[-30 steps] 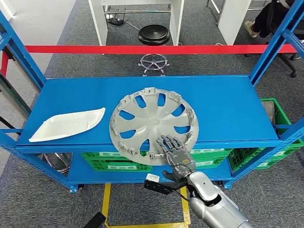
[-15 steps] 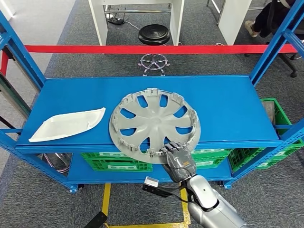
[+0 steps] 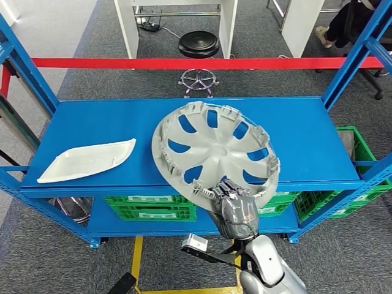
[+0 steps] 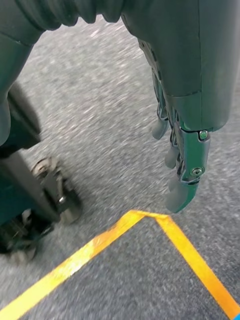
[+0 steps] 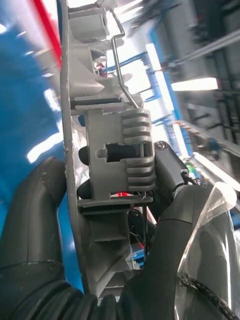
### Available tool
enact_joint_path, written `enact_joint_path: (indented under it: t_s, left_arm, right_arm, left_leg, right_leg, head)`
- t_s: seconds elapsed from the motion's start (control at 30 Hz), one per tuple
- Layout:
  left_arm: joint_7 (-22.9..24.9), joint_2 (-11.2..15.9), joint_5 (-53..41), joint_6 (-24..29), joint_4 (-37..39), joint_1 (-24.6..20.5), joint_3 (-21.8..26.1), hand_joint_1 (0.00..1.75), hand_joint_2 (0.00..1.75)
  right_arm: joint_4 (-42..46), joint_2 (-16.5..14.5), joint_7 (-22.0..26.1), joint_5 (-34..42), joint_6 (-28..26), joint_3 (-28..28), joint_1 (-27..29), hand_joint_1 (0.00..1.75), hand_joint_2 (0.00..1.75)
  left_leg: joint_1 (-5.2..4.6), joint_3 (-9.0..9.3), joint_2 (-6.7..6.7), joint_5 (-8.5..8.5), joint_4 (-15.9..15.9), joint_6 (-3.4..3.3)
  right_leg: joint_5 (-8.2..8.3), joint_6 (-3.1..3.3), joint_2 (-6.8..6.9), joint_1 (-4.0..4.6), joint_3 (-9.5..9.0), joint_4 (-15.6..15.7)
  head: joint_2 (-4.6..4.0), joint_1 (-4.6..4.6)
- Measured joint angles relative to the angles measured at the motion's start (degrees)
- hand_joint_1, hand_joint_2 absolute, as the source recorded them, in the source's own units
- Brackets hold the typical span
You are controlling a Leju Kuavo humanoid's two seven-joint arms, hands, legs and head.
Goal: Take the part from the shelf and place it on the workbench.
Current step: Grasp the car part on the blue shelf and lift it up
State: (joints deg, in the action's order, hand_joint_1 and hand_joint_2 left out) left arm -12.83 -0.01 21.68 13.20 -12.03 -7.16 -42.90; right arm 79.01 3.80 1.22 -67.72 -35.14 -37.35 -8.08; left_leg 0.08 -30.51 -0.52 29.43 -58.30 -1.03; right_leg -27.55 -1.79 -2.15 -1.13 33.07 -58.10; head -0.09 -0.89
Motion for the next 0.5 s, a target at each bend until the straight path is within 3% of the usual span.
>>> enact_joint_path:
  t_s: [0.5]
  left_arm:
    - [-3.79,-1.25,1.40,1.17,-0.50,0.80,6.14,0.00,1.75]
  right_arm:
    - [18.48,0.59,5.11,-0.65,-3.26,1.68,4.93,1.75,1.75]
  left_leg:
    - [0.00,-0.01,-0.01,0.01,0.00,0.00]
  right_leg:
    - [0.00,0.00,0.02,0.00,0.03,0.01]
  head:
    - [0.00,-0.01]
